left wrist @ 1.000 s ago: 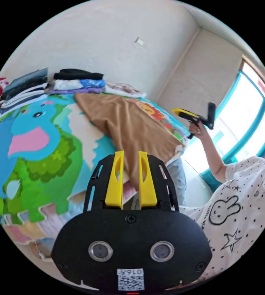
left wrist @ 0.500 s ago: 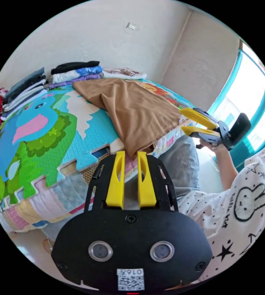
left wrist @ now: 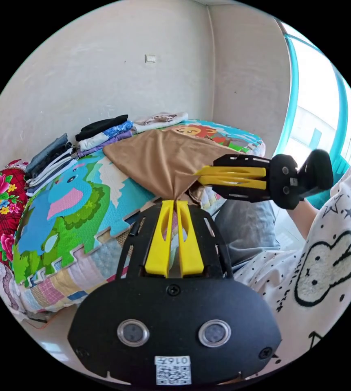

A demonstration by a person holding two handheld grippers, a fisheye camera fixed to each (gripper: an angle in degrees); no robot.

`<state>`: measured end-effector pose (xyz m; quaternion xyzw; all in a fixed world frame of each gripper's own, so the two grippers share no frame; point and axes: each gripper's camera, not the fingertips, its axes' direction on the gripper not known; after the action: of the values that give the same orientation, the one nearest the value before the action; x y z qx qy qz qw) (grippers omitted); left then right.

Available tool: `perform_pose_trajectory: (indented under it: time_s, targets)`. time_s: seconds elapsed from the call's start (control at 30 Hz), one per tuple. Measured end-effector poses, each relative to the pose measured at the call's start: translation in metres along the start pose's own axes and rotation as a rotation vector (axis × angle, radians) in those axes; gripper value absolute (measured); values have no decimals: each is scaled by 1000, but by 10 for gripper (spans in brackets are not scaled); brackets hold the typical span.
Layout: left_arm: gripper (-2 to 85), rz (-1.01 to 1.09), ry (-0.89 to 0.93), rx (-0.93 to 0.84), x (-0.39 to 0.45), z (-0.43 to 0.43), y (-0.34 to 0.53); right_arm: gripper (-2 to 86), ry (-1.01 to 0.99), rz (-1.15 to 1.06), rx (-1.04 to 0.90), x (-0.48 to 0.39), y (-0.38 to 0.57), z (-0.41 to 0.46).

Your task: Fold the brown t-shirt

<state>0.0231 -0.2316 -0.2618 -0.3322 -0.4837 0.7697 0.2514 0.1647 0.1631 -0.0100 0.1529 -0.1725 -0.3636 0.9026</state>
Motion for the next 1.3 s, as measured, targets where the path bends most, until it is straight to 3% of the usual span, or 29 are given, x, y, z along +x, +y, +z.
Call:
perform_pose_trajectory:
  time_s: [0.1,0.17,0.23,0.37,0.57,0.77,1.03,1.3]
  targets:
    - [-9,19,9,-44,3,14,2,4,-110,110,40,20,22,-18]
    - [-8,14,39,-101,-1,27,6,12,-301,142,-24,26,46,-8]
    - [-8,-10,79,-116,-6,33,11,24,-338,176,-71,26,65,-4]
    - [-9,-31,74,-122,-12,37,22,61,-344,390,37,59,124,-30]
    - [-9,-61,123,-116,-27,42,27,111,-91,957,-84,139,239,-44]
    - [-9,-61,126,-107,-36,44,32,116,-239,1213,-116,167,312,-44]
    - [-9,-63,132,-109,-48,49,38,40,-368,1405,59,172,371,-50]
    - [-9,-80,163,-92,-67,50,47,0,-294,1336,97,186,373,-73]
